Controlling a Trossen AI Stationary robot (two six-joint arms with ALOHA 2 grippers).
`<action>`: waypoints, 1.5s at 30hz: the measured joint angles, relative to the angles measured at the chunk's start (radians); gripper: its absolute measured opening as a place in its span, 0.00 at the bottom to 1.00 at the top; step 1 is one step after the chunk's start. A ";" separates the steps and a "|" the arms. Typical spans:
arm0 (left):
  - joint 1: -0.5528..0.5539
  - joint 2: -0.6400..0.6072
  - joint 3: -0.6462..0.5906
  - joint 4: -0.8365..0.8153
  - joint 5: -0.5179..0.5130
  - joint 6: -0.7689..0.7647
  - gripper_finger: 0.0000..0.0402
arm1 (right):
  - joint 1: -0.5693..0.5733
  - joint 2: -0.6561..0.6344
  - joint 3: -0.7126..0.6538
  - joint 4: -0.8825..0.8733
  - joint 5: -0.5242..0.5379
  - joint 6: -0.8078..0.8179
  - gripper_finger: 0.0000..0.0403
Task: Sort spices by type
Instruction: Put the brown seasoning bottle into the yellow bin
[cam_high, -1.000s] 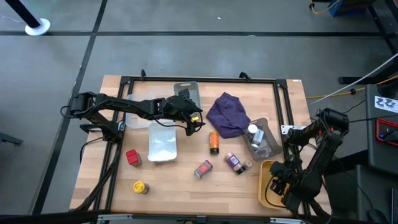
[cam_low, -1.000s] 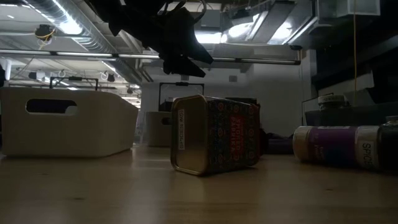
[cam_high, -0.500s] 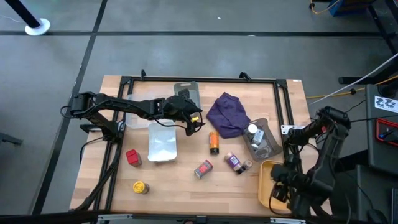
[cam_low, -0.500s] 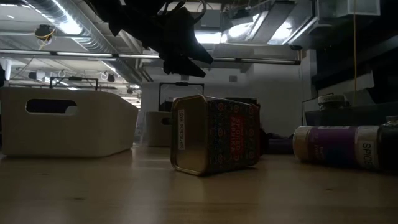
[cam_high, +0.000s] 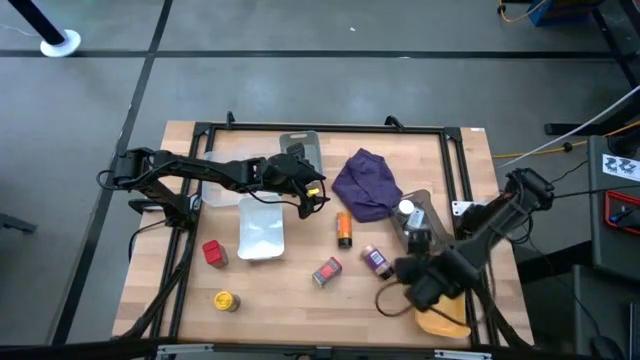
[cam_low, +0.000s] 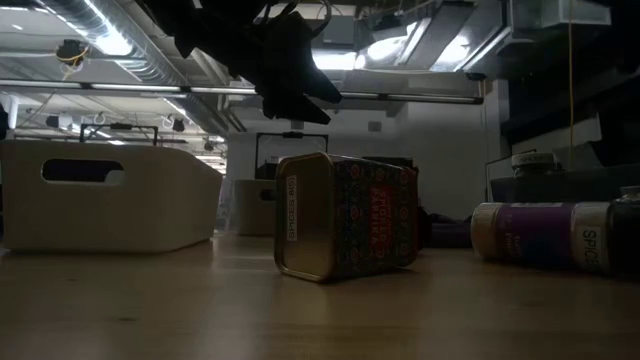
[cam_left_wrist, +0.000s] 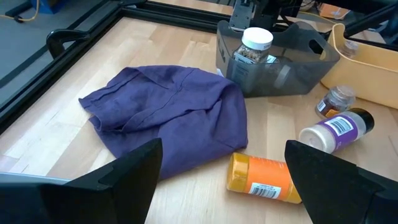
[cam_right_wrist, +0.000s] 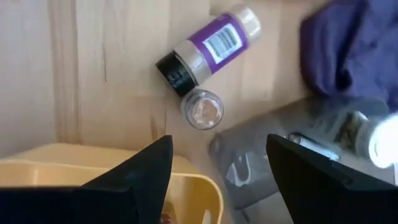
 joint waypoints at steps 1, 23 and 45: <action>0.000 0.000 0.000 0.000 0.000 0.000 0.80 | -0.021 0.000 0.000 0.007 -0.022 -0.043 0.64; 0.000 0.000 0.000 -0.048 0.000 -0.004 0.80 | -0.120 0.000 -0.263 0.304 -0.111 -0.304 0.64; 0.000 0.000 0.000 -0.048 0.000 -0.001 0.80 | -0.192 0.000 -0.409 0.462 -0.142 -0.372 0.63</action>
